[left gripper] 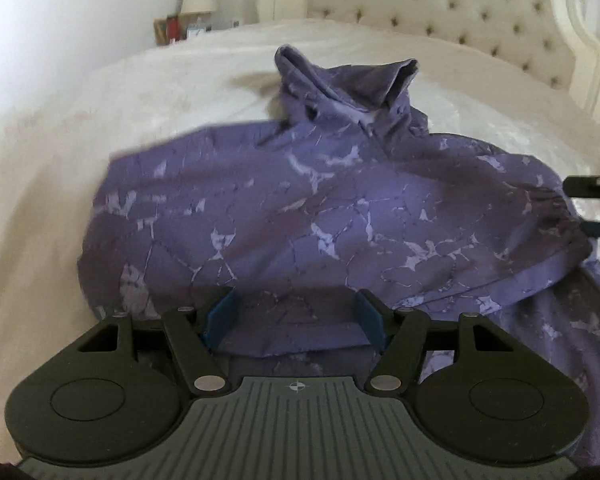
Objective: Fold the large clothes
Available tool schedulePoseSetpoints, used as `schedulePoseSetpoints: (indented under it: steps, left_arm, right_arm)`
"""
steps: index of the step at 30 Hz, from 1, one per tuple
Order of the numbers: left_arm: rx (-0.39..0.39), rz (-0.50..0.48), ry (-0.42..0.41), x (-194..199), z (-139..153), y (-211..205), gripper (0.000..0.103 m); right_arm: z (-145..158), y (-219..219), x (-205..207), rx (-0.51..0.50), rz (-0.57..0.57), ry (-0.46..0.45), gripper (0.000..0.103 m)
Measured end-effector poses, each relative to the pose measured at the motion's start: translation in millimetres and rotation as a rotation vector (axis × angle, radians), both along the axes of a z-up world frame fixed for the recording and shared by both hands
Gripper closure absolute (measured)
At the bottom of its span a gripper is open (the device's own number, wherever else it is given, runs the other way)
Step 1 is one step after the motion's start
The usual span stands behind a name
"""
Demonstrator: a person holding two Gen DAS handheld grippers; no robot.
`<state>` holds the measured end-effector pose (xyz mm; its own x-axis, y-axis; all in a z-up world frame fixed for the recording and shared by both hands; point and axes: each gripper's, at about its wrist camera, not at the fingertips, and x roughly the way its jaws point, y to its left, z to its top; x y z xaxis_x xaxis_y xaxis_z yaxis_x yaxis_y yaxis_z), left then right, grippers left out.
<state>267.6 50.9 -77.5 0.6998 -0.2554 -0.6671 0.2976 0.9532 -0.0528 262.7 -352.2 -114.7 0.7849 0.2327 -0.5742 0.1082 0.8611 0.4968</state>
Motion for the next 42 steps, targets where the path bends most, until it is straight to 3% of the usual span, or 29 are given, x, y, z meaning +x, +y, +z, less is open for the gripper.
schedulePoseSetpoints:
  steps: [3, 6, 10, 12, 13, 15, 17, 19, 24, 28, 32, 35, 37, 39, 42]
  left_arm:
    - [-0.013, -0.003, -0.014, -2.9, -1.9, 0.3, 0.036]
    - [-0.001, -0.020, -0.046, -7.9, -6.0, -4.6, 0.027]
    - [0.021, -0.021, -0.100, -15.5, -13.4, -9.6, 0.024]
    - [0.029, -0.020, -0.107, -15.7, -12.5, -11.2, 0.024]
    - [0.034, -0.020, -0.108, -15.6, -11.1, -11.6, 0.024]
    - [0.039, -0.024, -0.118, -20.7, -3.3, -11.0, 0.024]
    - [0.028, -0.036, -0.162, -31.0, 7.5, -8.2, 0.024]
    - [0.051, -0.054, -0.209, -38.2, 17.3, -4.3, 0.024]
    - [0.153, 0.009, -0.233, -25.3, 22.4, 11.6, 0.024]
    - [0.064, 0.129, -0.192, -2.9, 27.4, 40.1, 0.024]
    - [0.025, 0.173, -0.176, 14.7, 31.0, 58.9, 0.024]
    - [-0.031, 0.110, -0.189, 19.9, 32.3, 66.2, 0.025]
    - [-0.048, 0.019, -0.142, 23.7, 27.7, 65.6, 0.025]
    - [0.004, -0.018, -0.056, 29.5, 15.8, 62.3, 0.025]
    - [0.012, -0.049, -0.048, 23.5, 6.4, 67.0, 0.025]
  right_arm:
    - [-4.4, 6.9, 3.2, -0.008, 0.028, 0.007, 0.004]
    - [-6.8, 15.7, 5.5, -0.028, 0.061, 0.019, 0.017]
    - [-6.7, 28.8, 5.9, -0.088, 0.089, 0.023, 0.054]
    - [-2.7, 34.1, 3.7, -0.140, 0.089, -0.002, 0.060]
    - [1.3, 35.7, 2.1, -0.160, 0.096, -0.027, 0.069]
    - [15.7, 36.6, -4.2, -0.180, 0.112, -0.120, 0.074]
    - [30.0, 34.6, -11.2, -0.193, 0.104, -0.219, 0.075]
    - [37.4, 32.2, -11.7, -0.238, 0.058, -0.259, 0.075]
    - [11.2, 23.3, 11.0, -0.259, 0.000, -0.121, 0.073]
    - [-0.5, 26.9, 16.8, -0.286, -0.009, -0.077, 0.067]
    - [-5.4, 25.8, 14.7, -0.297, -0.008, -0.065, 0.067]
    - [-11.0, 25.5, 18.0, -0.291, -0.010, -0.046, 0.067]
    - [-14.8, 25.7, 18.6, -0.284, -0.014, -0.036, 0.067]
    - [-17.5, 26.2, 19.0, -0.287, -0.015, -0.033, 0.067]
    - [-19.0, 28.4, 18.0, -0.302, -0.013, -0.037, 0.067]
